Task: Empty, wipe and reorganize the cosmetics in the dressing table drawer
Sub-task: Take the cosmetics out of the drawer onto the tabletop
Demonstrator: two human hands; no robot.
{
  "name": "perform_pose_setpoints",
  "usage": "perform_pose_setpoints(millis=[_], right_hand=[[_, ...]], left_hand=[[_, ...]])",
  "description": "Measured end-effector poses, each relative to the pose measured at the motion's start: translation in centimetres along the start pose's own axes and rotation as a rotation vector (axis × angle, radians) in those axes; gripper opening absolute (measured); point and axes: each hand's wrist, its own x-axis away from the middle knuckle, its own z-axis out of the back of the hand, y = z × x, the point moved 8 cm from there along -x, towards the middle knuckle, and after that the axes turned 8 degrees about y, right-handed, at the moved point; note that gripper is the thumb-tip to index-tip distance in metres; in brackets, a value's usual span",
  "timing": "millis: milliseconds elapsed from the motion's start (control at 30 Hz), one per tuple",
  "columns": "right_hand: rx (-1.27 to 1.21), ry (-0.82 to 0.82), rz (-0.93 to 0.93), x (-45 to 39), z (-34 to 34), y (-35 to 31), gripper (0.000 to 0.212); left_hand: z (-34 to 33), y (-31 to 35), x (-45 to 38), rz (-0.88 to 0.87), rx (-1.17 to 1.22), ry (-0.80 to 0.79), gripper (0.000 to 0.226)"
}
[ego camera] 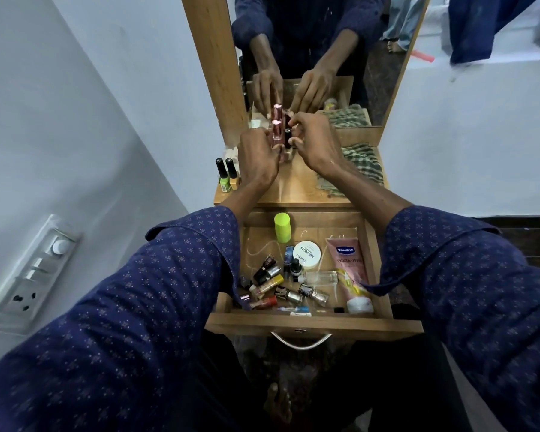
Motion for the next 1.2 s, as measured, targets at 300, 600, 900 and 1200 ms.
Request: perform_pose_setpoints(millis=[300,600,900,1200], right_hand=[[-0.055,0.061,0.033,4.4,2.1,-0.6,0.017],[-0.122,-0.063,-0.048,16.6,1.1,-0.5,0.007],[-0.211,-0.121,-0.151,23.4,1.2,1.4,0.025],[-0.119,-0.18,0.033,23.6,-0.7,0.2,0.021]], left_hand=[[3.5,0.9,5.0,-0.098,0.11,0.031,0.022],[5.1,-2.8,14.0,-0.191,0.093,-0.225,0.015],[5.3,-8.3,19.2,-0.232,-0.32,-0.401,0.02],[4.0,-8.7,19.9,-0.275,-0.537,-0.46,0.026]])
